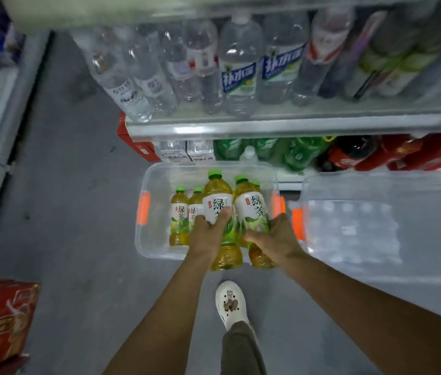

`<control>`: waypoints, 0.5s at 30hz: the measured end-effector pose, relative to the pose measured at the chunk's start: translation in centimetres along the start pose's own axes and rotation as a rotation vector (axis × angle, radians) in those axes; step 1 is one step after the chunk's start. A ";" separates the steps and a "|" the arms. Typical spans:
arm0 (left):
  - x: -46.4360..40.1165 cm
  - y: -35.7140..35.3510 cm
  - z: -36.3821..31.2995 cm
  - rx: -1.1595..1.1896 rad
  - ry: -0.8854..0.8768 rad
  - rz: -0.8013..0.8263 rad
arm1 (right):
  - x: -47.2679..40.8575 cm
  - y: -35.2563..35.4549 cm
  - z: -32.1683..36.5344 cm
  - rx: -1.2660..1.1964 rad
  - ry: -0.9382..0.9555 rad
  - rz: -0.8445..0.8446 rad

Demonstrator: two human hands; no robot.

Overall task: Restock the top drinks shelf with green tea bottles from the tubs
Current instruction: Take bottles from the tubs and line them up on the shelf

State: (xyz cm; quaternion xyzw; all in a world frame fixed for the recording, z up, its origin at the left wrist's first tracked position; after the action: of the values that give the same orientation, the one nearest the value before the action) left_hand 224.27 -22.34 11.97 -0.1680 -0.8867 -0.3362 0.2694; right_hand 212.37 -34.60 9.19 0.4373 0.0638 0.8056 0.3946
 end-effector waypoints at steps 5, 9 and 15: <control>13.5 -4.4 -4.9 0.185 -0.060 0.001 | 6.3 14.5 -0.5 -0.033 0.156 -0.136; 24.9 -8.4 -9.4 0.254 -0.156 0.024 | 11.7 27.0 -2.0 -0.059 0.292 -0.242; 40.5 -15.1 -16.3 0.334 -0.268 0.093 | 19.8 45.1 -4.1 -0.125 0.472 -0.412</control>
State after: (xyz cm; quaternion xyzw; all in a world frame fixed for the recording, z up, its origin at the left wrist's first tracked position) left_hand 190.66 -39.66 38.56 -0.2049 -0.9492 -0.1466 0.1883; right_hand 177.01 -50.61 39.87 0.1910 0.1912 0.7902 0.5500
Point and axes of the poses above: each hand's wrist, its own x-axis away from the middle knuckle, its own y-axis out of the back of the hand, z = x × y, the point moved 7 cm from there along -x, towards the middle knuckle, and after that the axes turned 12 degrees about -z, right-handed, at the moved point
